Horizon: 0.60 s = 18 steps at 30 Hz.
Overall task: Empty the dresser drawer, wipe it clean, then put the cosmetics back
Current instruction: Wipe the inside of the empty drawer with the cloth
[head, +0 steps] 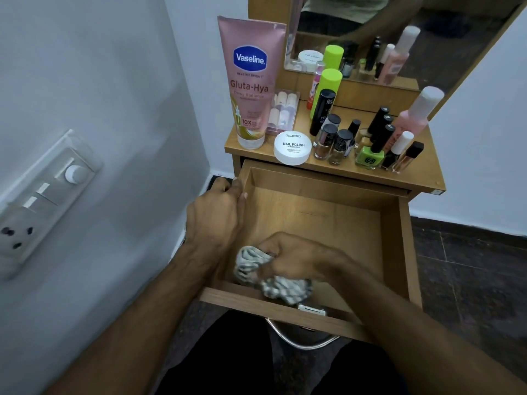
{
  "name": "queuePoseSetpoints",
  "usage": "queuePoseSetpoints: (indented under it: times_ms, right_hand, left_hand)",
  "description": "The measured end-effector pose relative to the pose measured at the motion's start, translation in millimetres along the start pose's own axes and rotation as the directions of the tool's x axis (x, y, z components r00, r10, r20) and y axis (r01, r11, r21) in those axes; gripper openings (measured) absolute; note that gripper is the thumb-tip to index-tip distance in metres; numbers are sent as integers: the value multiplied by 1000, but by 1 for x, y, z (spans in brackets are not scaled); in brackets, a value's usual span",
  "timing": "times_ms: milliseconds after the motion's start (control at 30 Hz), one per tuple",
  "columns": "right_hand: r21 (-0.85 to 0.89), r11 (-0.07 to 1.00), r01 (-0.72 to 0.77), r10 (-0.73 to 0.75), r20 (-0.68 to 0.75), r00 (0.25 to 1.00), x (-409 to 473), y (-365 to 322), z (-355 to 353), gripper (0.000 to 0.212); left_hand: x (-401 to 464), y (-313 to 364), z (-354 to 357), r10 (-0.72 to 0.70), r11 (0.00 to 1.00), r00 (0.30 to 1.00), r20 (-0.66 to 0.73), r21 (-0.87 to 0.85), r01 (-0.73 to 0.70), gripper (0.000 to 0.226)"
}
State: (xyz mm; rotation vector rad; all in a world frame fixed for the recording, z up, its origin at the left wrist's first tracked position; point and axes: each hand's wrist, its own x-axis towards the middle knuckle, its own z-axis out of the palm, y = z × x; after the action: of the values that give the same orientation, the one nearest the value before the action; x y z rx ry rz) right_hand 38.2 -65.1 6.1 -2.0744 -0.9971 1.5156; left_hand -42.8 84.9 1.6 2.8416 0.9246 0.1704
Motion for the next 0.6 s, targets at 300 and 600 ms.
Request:
queuePoseSetpoints:
  times_ms: [300,600]
  right_hand:
    - [-616,671,-413,197,-389,900,-65,11,-58,18]
    - [-745,654,-128,151,-37,988,-41,12,-18,20]
  left_hand:
    - [1,2,-4,20,1000,999,32,12,-20,44]
    - [1,4,-3,4,999,999,47,51,-6,44]
